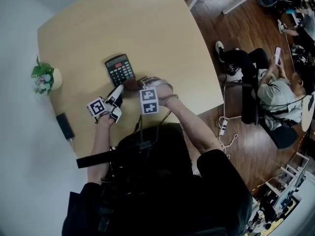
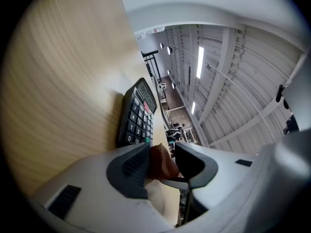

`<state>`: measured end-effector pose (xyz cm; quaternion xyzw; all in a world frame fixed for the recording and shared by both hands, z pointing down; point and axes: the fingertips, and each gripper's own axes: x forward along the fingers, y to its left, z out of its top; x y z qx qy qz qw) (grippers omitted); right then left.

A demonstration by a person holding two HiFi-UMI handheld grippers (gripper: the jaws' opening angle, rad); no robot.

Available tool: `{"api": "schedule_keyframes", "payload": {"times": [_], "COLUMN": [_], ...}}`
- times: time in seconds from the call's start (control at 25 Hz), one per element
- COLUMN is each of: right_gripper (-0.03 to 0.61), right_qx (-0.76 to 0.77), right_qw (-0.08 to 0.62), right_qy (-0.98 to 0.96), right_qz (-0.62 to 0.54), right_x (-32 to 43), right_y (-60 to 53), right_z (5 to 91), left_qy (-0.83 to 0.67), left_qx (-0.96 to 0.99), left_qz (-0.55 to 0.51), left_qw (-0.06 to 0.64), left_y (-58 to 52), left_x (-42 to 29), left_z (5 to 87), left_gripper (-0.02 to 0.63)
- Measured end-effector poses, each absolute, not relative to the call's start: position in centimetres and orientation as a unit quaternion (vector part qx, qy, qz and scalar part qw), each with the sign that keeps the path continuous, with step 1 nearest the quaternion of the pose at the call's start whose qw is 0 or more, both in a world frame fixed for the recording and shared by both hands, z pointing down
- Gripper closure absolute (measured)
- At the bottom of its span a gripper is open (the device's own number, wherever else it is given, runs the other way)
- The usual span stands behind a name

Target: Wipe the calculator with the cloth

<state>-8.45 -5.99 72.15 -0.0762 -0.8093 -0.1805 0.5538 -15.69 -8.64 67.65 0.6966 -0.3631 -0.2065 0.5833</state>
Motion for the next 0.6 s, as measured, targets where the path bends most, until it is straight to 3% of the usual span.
{"api": "schedule_keyframes", "payload": {"times": [0.12, 0.28, 0.44, 0.6], "right_gripper": [0.522, 0.522, 0.522, 0.522], "right_qx": [-0.039, 0.120, 0.206, 0.147], "right_qw": [0.520, 0.435, 0.383, 0.427], "right_qy": [-0.851, -0.884, -0.883, -0.872], "right_qz": [-0.061, 0.123, 0.176, 0.189], "right_x": [-7.6, -7.2, -9.9, -12.5], "right_y": [-7.6, -15.7, -23.3, -23.2], "right_z": [70.5, 66.9, 66.3, 68.6], "left_qy": [-0.351, -0.344, -0.346, -0.349], "left_qx": [0.710, 0.712, 0.695, 0.684], "left_qz": [-0.197, -0.192, -0.197, -0.203], "left_qw": [0.578, 0.581, 0.598, 0.607], "left_y": [-9.0, -9.9, -10.3, -10.3], "left_x": [-14.3, -13.7, -14.2, -14.1], "left_z": [67.4, 67.8, 68.5, 68.8], "left_gripper": [0.454, 0.454, 0.453, 0.466]}}
